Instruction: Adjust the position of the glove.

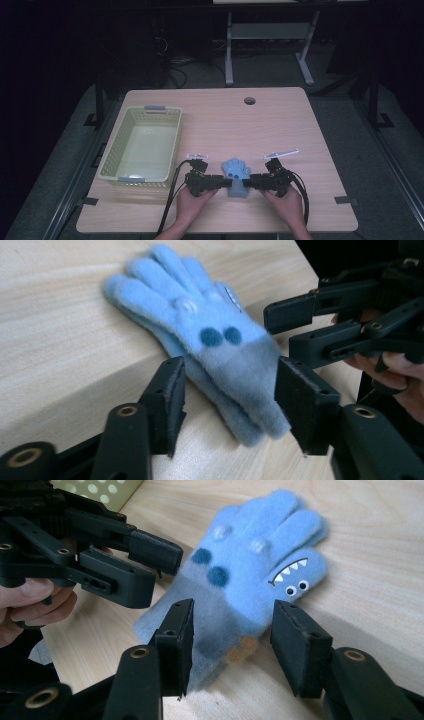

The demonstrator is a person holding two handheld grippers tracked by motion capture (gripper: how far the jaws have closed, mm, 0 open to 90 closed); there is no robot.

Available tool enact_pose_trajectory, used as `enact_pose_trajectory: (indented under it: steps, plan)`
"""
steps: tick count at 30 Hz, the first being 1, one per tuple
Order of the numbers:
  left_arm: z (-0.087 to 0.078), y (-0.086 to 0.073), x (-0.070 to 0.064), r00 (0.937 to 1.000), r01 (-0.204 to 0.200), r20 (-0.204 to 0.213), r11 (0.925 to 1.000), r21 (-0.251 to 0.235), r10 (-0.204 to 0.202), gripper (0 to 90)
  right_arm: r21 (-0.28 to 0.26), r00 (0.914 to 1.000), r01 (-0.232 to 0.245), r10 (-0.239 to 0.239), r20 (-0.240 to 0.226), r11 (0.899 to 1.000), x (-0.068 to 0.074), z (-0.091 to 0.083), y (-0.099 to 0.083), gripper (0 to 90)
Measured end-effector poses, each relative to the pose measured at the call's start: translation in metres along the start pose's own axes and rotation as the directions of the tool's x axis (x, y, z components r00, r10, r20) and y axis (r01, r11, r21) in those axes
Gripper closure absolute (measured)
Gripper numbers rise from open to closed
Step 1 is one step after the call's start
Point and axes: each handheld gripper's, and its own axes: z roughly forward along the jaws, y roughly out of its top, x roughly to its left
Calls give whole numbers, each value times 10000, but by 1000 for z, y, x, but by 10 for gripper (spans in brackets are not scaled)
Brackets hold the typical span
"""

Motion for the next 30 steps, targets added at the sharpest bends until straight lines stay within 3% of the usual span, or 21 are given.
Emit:
enact_pose_trajectory:
  steps: [16, 18, 20, 26, 30]
  plan:
    - [8, 1, 4, 9993, 190, 322, 9987, 482, -206, 545, 80, 9990, -428, 427, 118, 9991, -3, 9, -1, 547]
    - [9, 1, 5, 9983, 427, 364, 9980, 463, -444, 546, 135, 9985, -406, 401, 364, 9991, -4, 11, -2, 553]
    - [9, 1, 5, 9989, 330, 332, 9985, 439, -345, 539, 101, 9981, -528, 524, 333, 9986, -4, 12, -2, 565]
    - [10, 1, 7, 9984, 307, 450, 9982, 518, -331, 581, -9, 9983, -418, 419, 404, 9991, -2, 15, -3, 597]
    - [13, 0, 8, 9963, 545, 637, 9969, 567, -581, 627, -108, 9978, -335, 341, 575, 9994, 2, 18, -3, 632]
